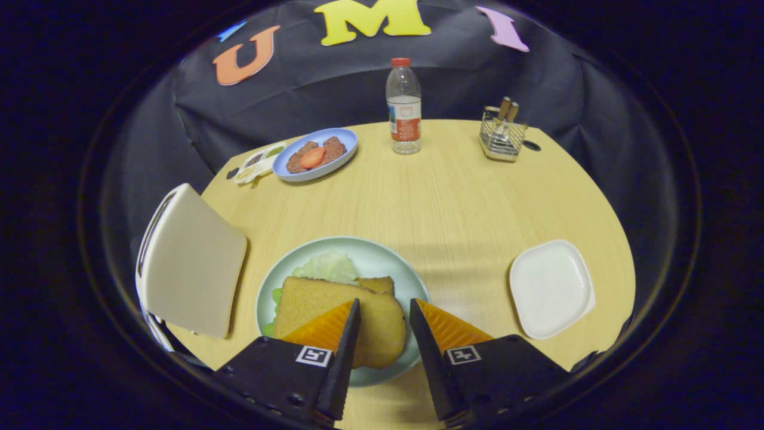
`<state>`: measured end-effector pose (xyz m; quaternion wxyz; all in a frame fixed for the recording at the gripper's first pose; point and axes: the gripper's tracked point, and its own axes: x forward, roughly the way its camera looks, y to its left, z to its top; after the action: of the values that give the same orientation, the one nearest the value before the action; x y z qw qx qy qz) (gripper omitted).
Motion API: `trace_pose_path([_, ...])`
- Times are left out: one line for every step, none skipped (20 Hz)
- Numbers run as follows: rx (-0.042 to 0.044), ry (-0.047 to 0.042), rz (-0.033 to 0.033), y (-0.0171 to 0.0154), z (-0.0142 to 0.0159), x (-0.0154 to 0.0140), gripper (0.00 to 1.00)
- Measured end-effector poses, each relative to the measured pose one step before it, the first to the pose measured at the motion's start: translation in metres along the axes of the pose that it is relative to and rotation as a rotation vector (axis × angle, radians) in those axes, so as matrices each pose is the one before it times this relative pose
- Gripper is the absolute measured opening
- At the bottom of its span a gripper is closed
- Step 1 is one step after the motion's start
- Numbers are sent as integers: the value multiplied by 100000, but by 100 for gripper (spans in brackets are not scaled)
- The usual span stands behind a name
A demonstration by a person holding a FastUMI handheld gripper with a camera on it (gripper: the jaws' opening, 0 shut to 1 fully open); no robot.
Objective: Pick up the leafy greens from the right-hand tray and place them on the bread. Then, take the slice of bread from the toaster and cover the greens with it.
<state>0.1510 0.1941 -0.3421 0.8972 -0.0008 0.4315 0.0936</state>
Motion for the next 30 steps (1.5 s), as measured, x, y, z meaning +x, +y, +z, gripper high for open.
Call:
trace_pose_path([-2755, -1762, -766, -423, 275, -546, 56])
trace_pose_path([-1661, -2259, 143, -259, 344, -778, 57])
trace_pose_path([-1182, -2508, -778, -414, 497, -887, 58])
trace_pose_path([-1381, -1972, -333, -329, 480, -918, 59])
trace_pose_path([-1345, -2066, -282, -257, 560, -1067, 60])
trace_pose_path([-1039, -2747, -510, -348, 722, -1231, 61])
trace_pose_path([-586, -2970, -549, -436, 960, -1344, 62])
trace_pose_path([-74, -3366, 422, -160, 963, -1434, 63])
trace_pose_path([-193, -3582, -488, -255, 1115, -1464, 64])
trace_pose_path([-96, -4196, -686, -425, 1240, -1583, 65])
trace_pose_path([-147, -5201, -1198, -351, 1567, -1594, 68])
trace_pose_path([-624, -5165, -2587, -665, 1480, -1387, 71])
trace_pose_path([-398, -5370, -1333, -410, 1722, -1611, 74])
trace_pose_path([-319, -4278, -417, 84, 1227, -1340, 78])
trace_pose_path([63, -4337, -758, -172, 1467, -1276, 81])
trace_pose_path([243, -4084, -348, -88, 1334, -1418, 85])
trace_pose_path([350, -3388, -593, -87, 1340, -1174, 89])
trace_pose_path([819, -3124, -659, -151, 1023, -1230, 92])
trace_pose_path([1027, -2604, -381, 31, 1112, -1122, 93])
trace_pose_path([818, -2707, -539, 58, 887, -978, 94])
trace_pose_path([-85, -2177, -228, 88, 930, -847, 94])
trace_pose_path([-201, -2422, 186, 142, 729, -814, 94])
trace_pose_path([-399, -2004, 489, 311, 664, -782, 94])
trace_pose_path([-630, -1940, -55, 115, 456, -697, 94])
trace_pose_path([-352, -592, -484, 41, 291, -718, 95])
trace_pose_path([-47, -727, 602, 395, 86, -536, 95])
trace_pose_path([-633, -800, 419, 270, 360, -673, 95])
trace_pose_path([-647, -1149, -190, -89, 415, -800, 95])
trace_pose_path([-1156, -2301, -130, -122, 649, -707, 96])
trace_pose_path([-1061, -1902, -58, -77, 504, -476, 95])
